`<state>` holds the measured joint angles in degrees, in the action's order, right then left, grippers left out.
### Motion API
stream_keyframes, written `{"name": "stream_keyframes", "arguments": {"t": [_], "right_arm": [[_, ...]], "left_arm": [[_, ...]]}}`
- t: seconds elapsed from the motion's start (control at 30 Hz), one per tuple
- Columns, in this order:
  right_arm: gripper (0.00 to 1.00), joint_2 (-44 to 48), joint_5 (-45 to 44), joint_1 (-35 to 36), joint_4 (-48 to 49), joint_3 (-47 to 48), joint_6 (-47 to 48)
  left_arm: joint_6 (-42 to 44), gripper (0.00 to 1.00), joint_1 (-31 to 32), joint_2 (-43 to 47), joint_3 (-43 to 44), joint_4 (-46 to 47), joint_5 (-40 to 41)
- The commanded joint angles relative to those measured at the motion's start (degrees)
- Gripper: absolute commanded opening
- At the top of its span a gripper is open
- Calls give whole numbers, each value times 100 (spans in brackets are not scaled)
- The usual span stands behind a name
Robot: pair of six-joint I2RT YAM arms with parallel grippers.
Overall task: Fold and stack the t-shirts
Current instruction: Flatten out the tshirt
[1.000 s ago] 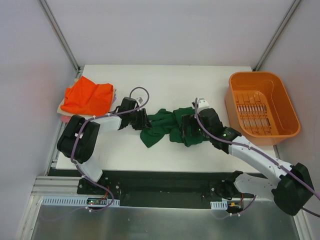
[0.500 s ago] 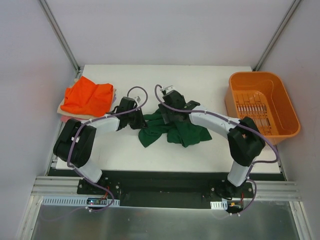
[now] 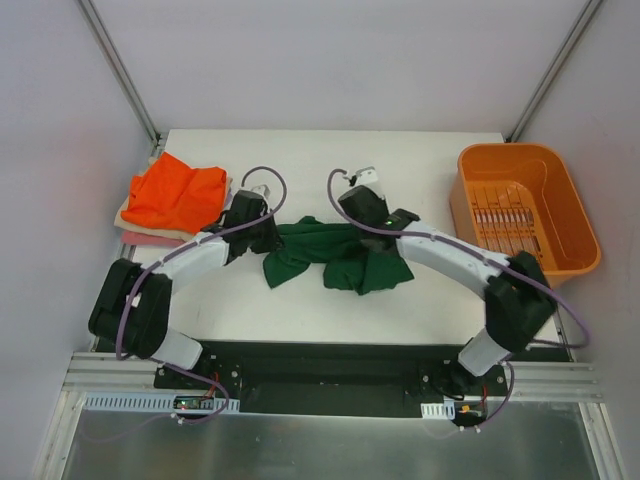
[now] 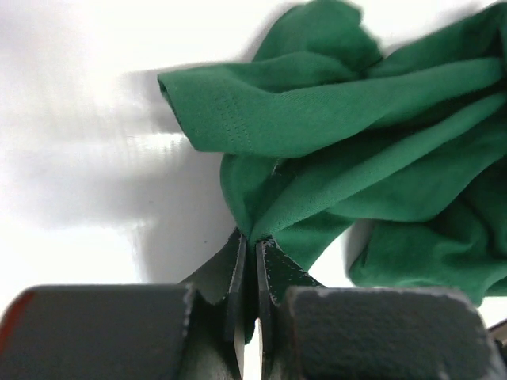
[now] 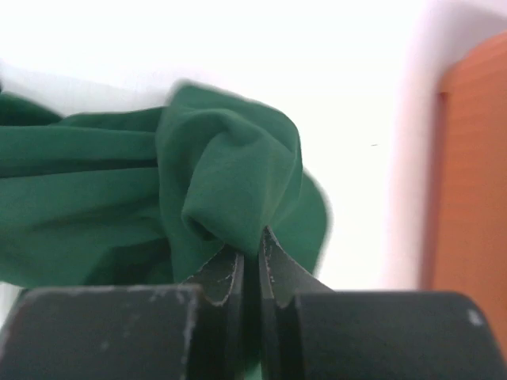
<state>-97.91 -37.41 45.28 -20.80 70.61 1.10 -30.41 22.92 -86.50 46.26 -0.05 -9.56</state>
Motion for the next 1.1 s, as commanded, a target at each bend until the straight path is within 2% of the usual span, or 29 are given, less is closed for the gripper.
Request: {"name": "stream_keyframes", "arguments": {"t": [0.0,0.13,0.27,0.37,0.5,0.67,0.73,0.87,1.03,1.07], "right_arm": [[1,1991,-672,-63,173,-406,372],[4,3503,56,-72,278,-697,996],[1,4804,769,-72,199,-698,1111],[1,5517,1436,-63,-29,-488,1068],[2,5949,2552,-63,-476,135,945],[1,6020,3948,-63,-908,1085,690],[1,5985,4171,-72,-1014,1419,654],[1,5757,3777,-72,-1234,1939,663],[1,5029,1750,-63,-1076,2018,1153],[1,4757,1224,-80,-997,2070,1347]], "left_arm": [[246,0,2,1229,182,-460,1173],[448,0,-6,2573,173,-662,1623],[536,0,2,4058,225,-943,2063],[659,0,2,5140,322,-988,2047],[765,0,2,6020,787,-1084,1336],[747,0,2,6408,1656,-1128,817],[817,0,2,6426,1955,-1137,702],[967,0,2,6391,2264,-1189,815],[941,0,2,6032,2116,-1418,921],[932,0,2,5909,2002,-1436,1313]]}}
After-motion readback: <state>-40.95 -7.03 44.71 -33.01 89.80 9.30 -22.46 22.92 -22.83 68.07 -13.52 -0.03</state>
